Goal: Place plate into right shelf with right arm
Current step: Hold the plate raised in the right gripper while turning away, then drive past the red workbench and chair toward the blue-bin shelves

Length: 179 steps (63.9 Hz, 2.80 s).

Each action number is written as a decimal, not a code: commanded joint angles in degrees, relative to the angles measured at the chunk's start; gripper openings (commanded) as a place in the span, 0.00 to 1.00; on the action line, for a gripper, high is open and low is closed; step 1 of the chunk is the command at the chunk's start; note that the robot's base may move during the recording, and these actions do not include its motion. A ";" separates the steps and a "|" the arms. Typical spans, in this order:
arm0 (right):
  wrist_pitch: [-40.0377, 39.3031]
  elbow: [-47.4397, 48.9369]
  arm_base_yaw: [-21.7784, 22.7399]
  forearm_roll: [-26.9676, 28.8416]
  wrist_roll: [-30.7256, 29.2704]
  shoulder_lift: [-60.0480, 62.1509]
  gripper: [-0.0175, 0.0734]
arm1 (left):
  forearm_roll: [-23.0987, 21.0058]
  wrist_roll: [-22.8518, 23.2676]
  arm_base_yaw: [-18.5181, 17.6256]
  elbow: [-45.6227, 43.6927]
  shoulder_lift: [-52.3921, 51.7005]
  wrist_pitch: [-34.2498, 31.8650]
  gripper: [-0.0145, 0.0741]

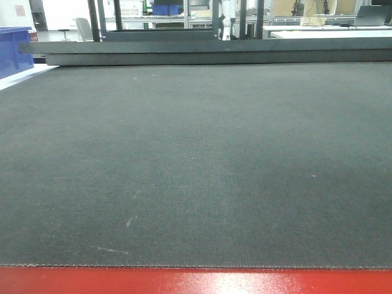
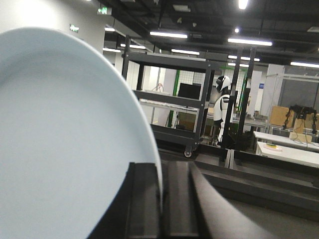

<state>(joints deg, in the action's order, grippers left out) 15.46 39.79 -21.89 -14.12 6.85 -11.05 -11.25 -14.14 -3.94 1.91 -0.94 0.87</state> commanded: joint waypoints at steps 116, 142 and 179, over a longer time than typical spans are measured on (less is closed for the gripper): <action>-5.47 1.62 0.26 -0.79 -0.30 -0.63 0.26 | -0.12 0.14 -0.40 0.48 -0.60 -4.83 0.11; -5.53 1.62 0.26 -0.79 -0.30 -0.63 0.26 | -0.12 0.14 -0.40 0.48 -0.60 -4.83 0.11; -5.53 1.62 0.26 -0.79 -0.30 -0.63 0.26 | -0.12 0.14 -0.40 0.48 -0.60 -4.83 0.11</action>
<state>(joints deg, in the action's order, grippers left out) 15.09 39.79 -21.89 -14.25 6.74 -10.79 -11.25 -14.14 -4.24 1.91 -0.94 0.76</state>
